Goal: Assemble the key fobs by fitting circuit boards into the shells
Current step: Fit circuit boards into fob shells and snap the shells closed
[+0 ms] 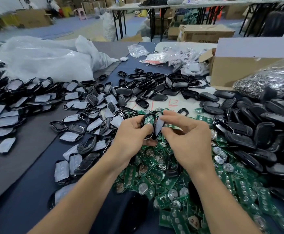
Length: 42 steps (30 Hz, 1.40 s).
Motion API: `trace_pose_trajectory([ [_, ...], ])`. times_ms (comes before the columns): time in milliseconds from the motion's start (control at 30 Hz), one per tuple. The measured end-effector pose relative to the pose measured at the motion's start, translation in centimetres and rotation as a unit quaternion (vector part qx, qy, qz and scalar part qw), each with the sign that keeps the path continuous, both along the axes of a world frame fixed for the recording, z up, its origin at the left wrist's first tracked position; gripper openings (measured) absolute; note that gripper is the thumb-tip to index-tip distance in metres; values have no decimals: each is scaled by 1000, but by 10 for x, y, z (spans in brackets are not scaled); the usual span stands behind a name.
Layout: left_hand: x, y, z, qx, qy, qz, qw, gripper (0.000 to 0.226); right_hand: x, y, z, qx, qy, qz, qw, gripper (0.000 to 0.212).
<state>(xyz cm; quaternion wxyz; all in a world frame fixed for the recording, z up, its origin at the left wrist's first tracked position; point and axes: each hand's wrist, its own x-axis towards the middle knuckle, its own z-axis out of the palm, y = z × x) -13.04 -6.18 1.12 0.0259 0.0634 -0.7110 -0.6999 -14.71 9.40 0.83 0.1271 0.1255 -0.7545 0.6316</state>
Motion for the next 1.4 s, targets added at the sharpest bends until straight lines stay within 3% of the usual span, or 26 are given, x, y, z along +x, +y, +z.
trace_pose_trajectory([
  [133, 1, 3, 1, 11, 9, 1, 1000, 25, -1, -6, -3, -150, -118, 60, 980, 63],
  [333, 2, 7, -3, -17, 13, 5, 1000, 23, -7, -2, -3, -126, -177, 99, 971, 35],
  [467, 2, 10, -7, -69, 28, 5, 997, 23, -8, 0, -3, -83, -184, 105, 974, 28],
  [800, 3, 5, -9, -121, 78, 86, 986, 26, -8, 1, 2, -190, -220, 124, 949, 28],
  [967, 3, 6, -5, -63, 109, 87, 988, 32, -3, -8, -2, -166, -212, 161, 950, 34],
  [1400, 2, 12, -12, -94, 98, 75, 988, 46, 2, -16, -7, -93, -106, 114, 983, 40],
])
